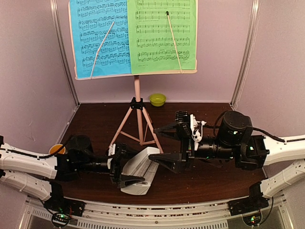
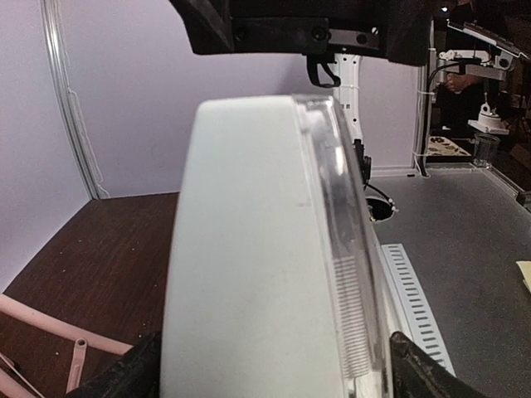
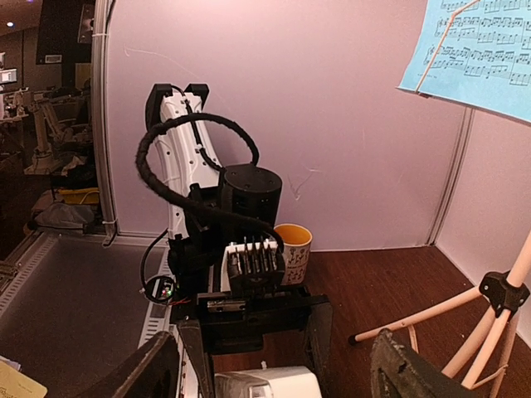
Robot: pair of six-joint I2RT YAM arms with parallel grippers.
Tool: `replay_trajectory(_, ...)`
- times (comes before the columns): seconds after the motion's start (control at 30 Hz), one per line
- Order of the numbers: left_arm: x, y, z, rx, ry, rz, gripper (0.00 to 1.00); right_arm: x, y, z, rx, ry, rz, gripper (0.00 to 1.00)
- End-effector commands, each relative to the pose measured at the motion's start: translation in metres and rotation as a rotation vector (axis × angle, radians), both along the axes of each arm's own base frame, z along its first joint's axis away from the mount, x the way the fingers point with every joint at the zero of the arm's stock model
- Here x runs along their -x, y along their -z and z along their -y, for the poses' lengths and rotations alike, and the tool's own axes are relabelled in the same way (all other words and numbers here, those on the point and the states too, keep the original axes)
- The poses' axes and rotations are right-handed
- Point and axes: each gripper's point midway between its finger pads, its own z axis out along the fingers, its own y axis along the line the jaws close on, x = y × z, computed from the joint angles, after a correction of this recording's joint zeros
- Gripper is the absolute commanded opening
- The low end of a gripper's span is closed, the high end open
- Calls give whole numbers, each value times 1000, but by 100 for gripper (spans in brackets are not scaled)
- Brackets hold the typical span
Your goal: Set up the instrument practice props
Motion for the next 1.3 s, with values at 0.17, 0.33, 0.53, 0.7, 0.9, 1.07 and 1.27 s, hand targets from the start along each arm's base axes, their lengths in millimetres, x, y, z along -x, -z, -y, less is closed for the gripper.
replay_trajectory(0.17, 12, -73, -4, 271, 72, 127, 40, -2, 22, -4, 4, -81, -86, 83)
replay_trajectory(0.33, 13, -76, -5, 279, 73, 129, 40, -4, 31, -10, 6, -115, -119, 74)
replay_trajectory(0.53, 6, -71, -4, 268, 32, 119, 41, -2, 29, -11, 2, -127, -116, 35)
replay_trajectory(0.7, -8, -56, 3, 201, -28, 79, 59, -7, 34, -15, 31, -109, -106, 11)
replay_trajectory(0.9, -25, -35, 16, 40, -86, 53, 97, -11, 44, -23, 97, -99, -94, 5)
replay_trajectory(1.07, -30, -27, 25, -46, -84, 23, 98, -15, 48, -27, 159, -90, -87, 1)
replay_trajectory(1.27, -22, -8, 29, -87, -24, 11, 98, -17, 46, -26, 164, -75, -78, 0)
